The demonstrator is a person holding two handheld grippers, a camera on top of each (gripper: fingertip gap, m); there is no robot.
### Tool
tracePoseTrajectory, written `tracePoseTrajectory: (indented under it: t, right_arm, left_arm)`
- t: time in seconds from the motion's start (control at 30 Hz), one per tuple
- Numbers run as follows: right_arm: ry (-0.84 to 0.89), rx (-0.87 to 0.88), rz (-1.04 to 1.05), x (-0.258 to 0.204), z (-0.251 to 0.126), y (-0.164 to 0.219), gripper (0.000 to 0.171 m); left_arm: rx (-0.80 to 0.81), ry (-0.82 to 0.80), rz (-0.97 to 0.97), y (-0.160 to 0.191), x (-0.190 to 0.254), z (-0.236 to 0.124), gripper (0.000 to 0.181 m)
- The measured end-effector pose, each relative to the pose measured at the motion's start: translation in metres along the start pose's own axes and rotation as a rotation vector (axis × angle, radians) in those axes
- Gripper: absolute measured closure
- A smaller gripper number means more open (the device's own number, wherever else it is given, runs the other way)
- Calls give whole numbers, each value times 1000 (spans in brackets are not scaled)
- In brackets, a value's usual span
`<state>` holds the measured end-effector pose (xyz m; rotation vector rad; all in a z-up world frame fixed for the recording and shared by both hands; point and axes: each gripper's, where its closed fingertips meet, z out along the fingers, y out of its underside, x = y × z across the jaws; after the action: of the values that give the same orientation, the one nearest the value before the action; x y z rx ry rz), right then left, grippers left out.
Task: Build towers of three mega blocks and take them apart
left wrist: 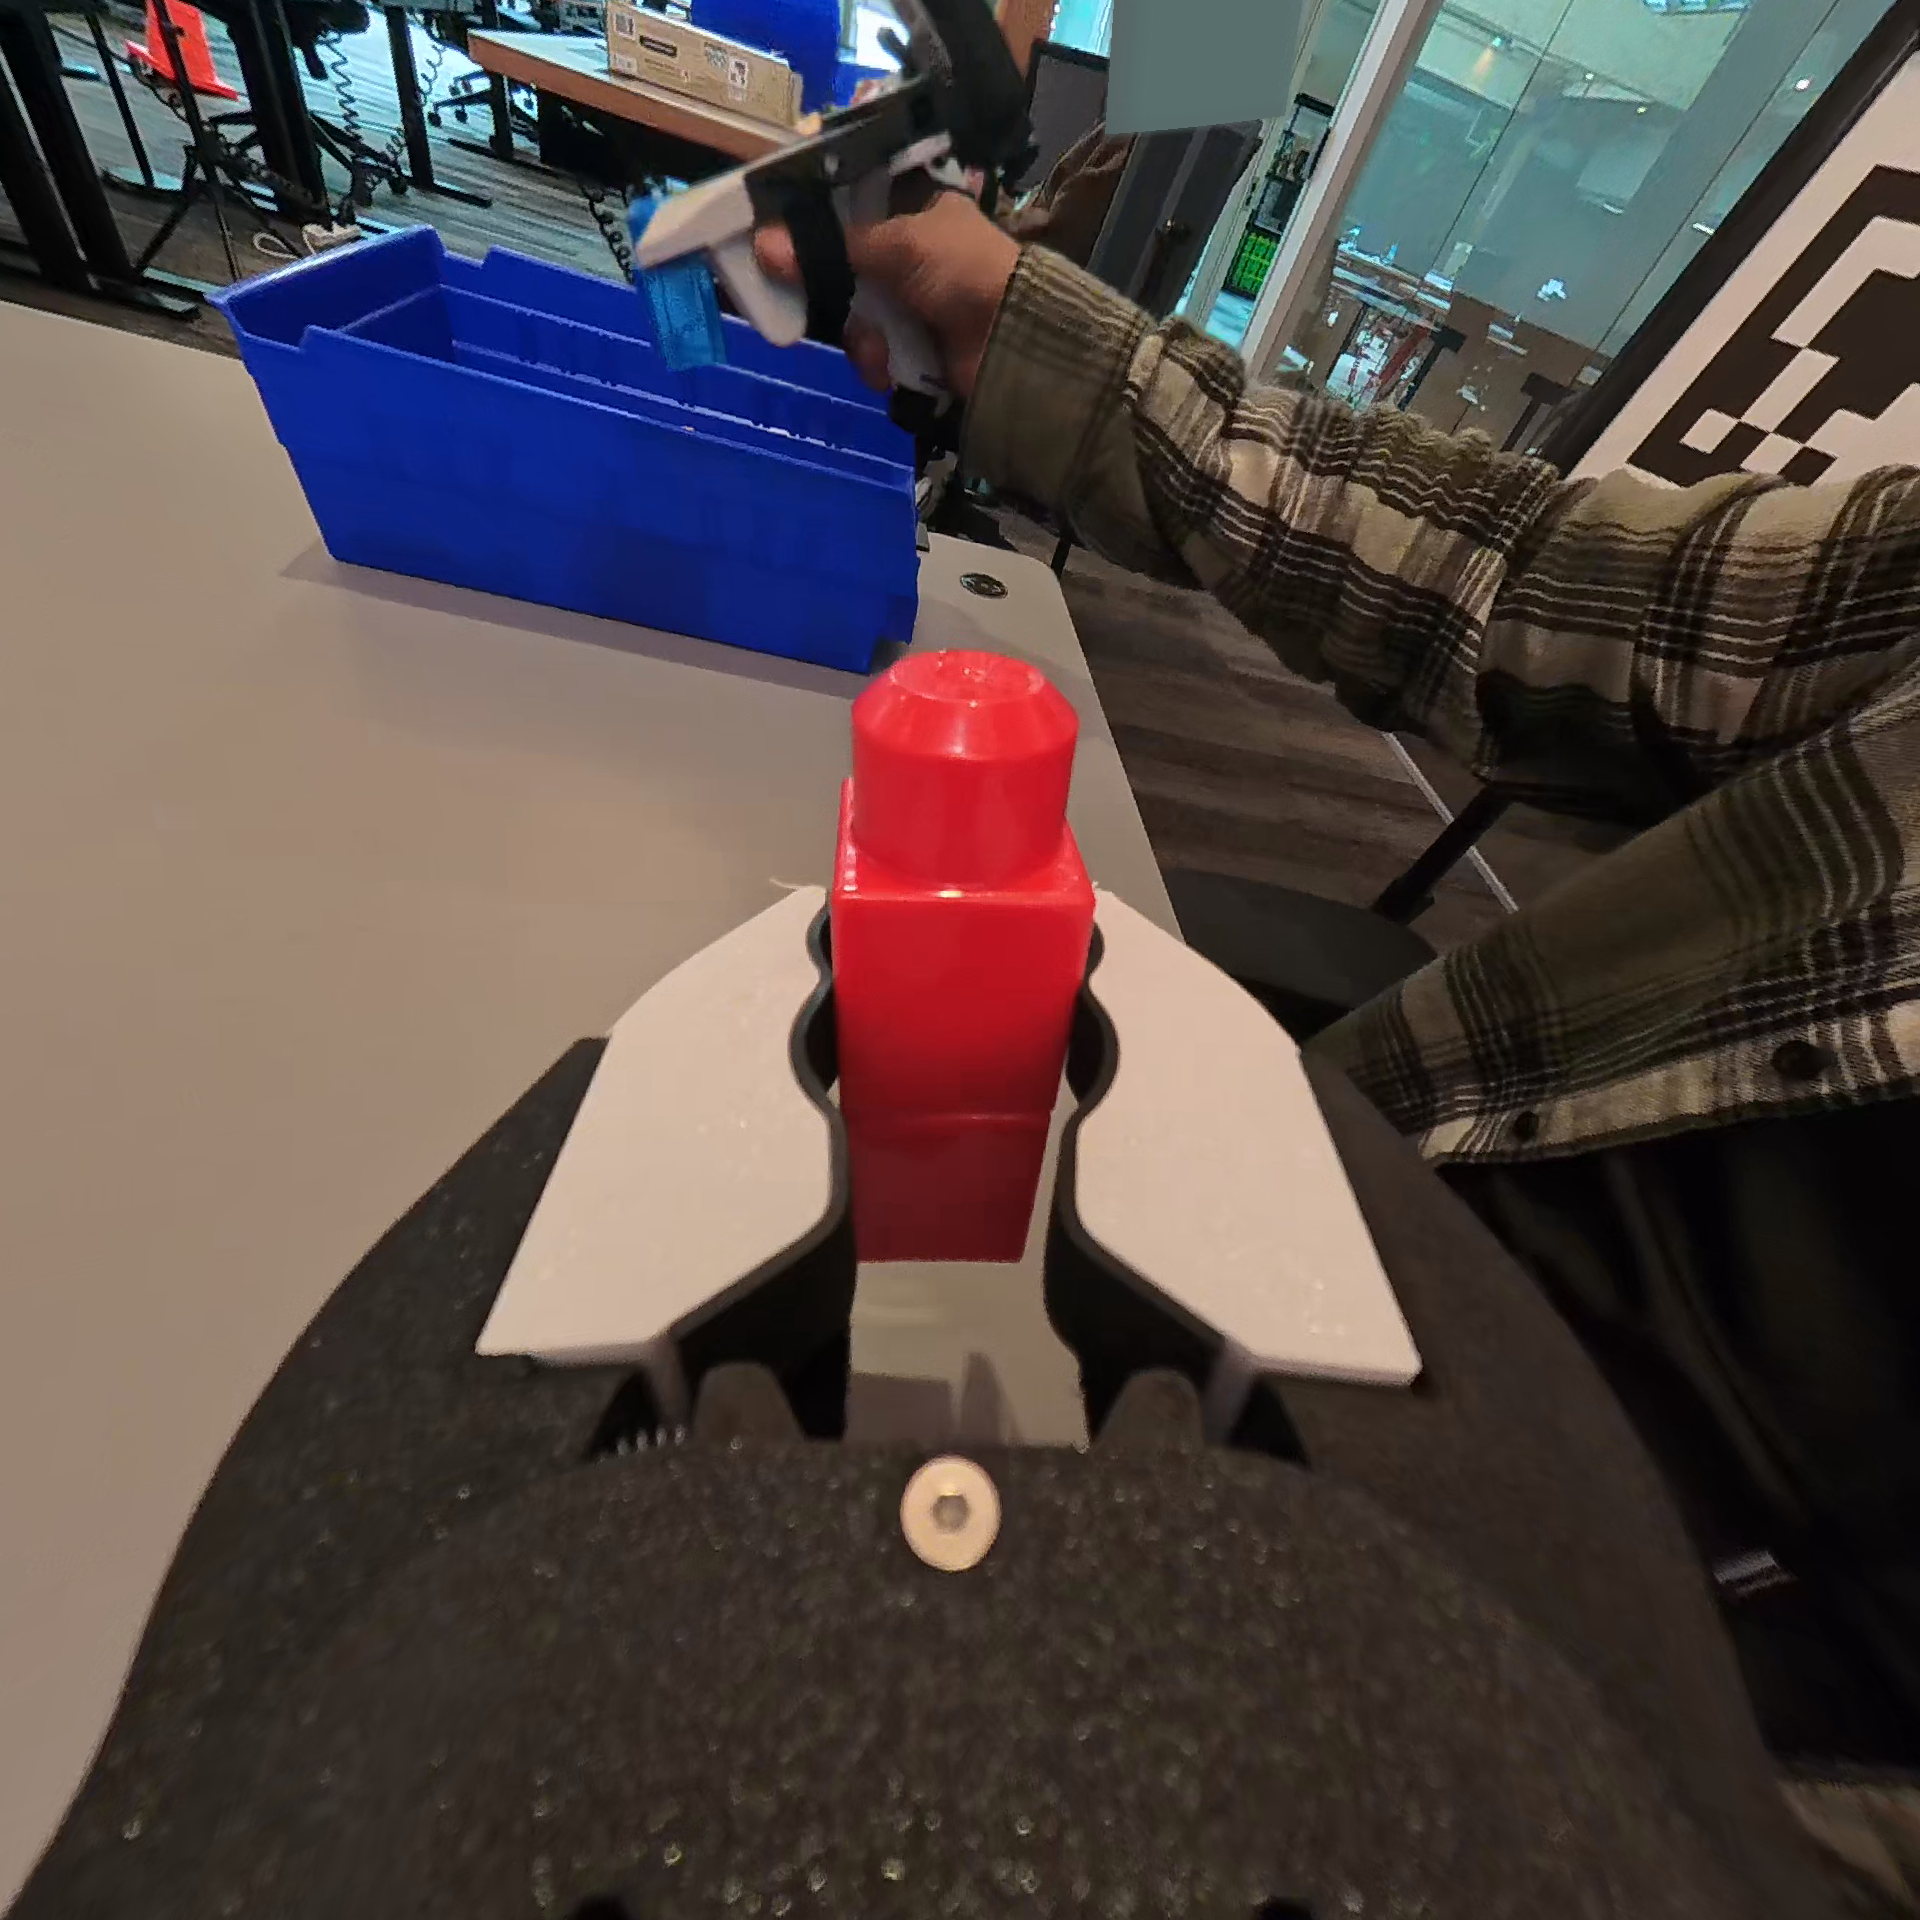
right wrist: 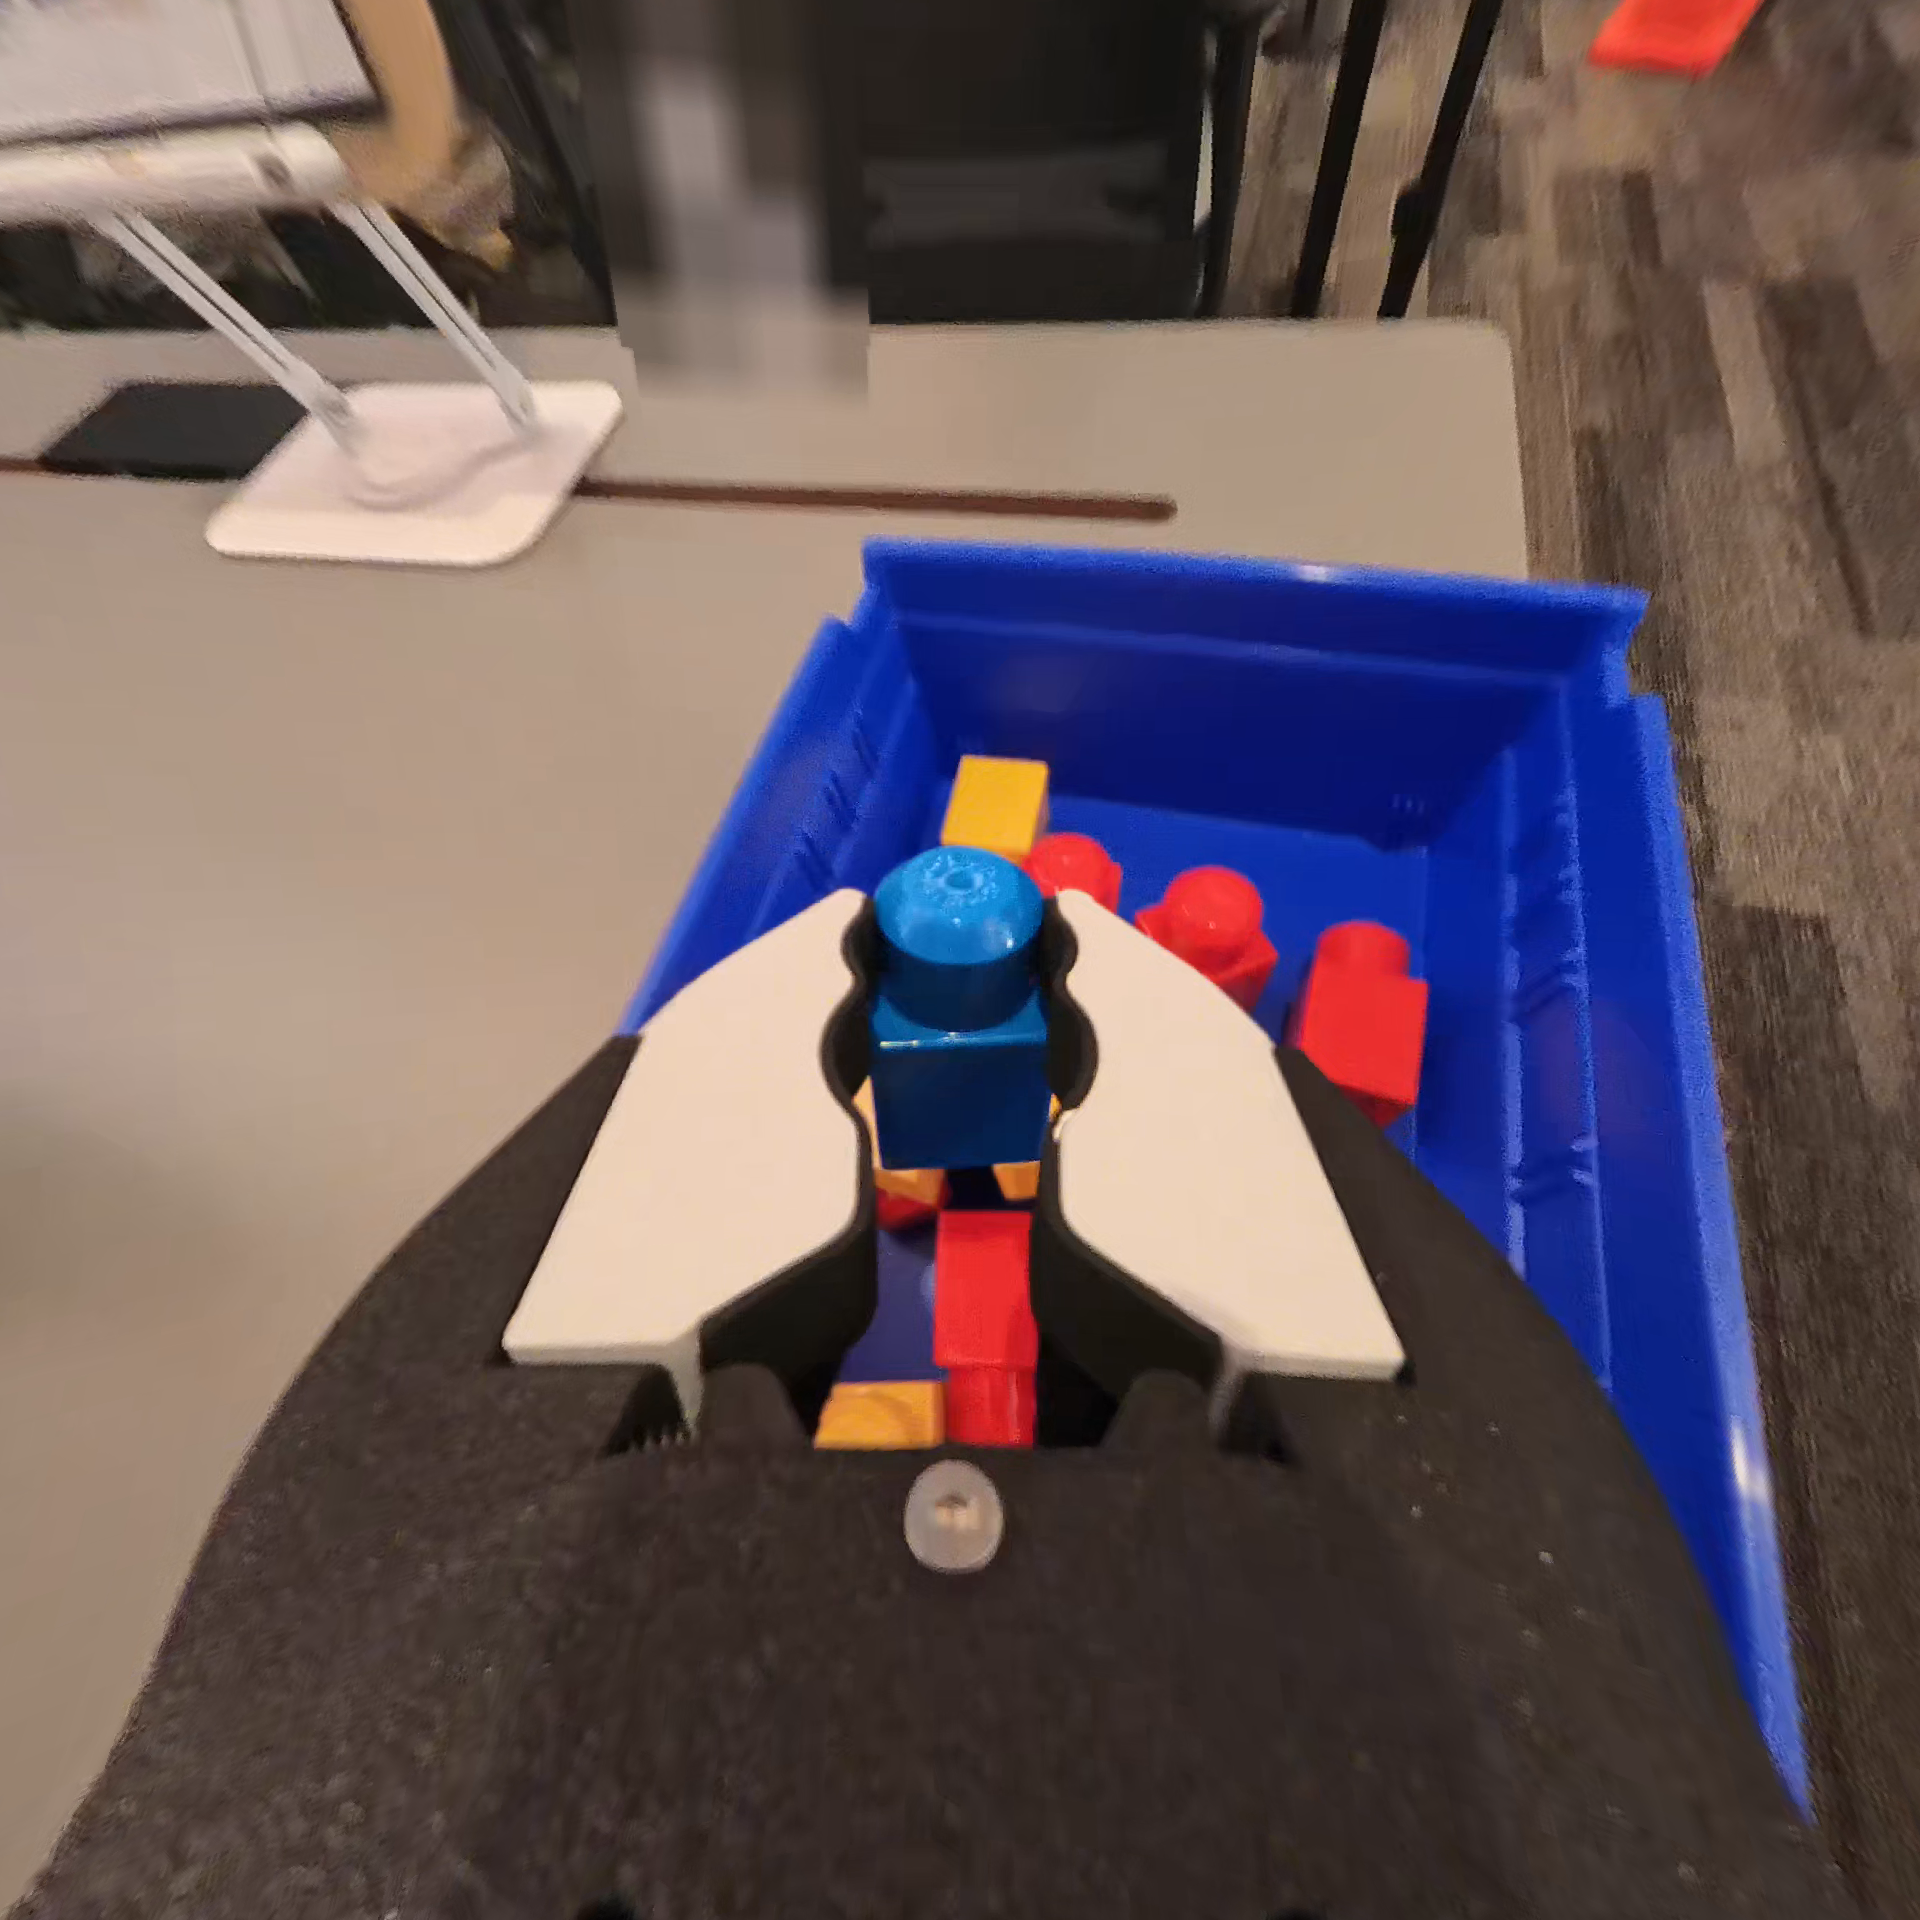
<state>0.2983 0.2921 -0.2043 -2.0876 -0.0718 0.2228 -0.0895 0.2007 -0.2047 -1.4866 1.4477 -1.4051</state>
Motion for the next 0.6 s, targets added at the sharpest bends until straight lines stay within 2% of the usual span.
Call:
tracePoseTrajectory:
  t: [0.03, 0.07, 0.1, 0.17, 0.23, 0.3, 0.37, 0.43, 0.5, 0.6]
  right_arm:
    - [9, -20, -1, 4, 4, 7, 139]
    - [21, -20, 5, 7, 7, 8, 119]
    - [11, -2, 10, 4, 6, 4, 109]
    - [-85, 81, -15, -28, 0, -17, 106]
    - [-245, 138, -87, -90, -4, -35, 107]
    - [-490, 160, -169, -177, -10, -42, 108]
    - [-729, 162, -253, -264, -19, -36, 109]
    - [-900, 152, -320, -332, -23, -25, 109]
    - [-1015, 118, -362, -378, -24, -12, 110]
    - [-1101, 82, -417, -418, -17, 1, 118]
  left_arm:
    - [-3, -3, -3, 0, 0, 0, 140]
    - [-4, -7, -3, 1, -1, -2, 140]
    - [-6, -13, -2, 1, -1, -3, 140]
    - [-9, -26, -5, 1, -4, -7, 140]
    - [-6, -30, -16, 1, -6, -10, 140]
    - [3, -30, -26, 0, -9, -10, 141]
    - [8, -28, -29, 0, -9, -9, 141]
    - [6, -23, -30, -1, -7, -7, 140]
    - [2, -21, -25, -1, -4, -6, 141]
    - [4, -16, -19, -4, 0, -7, 140]
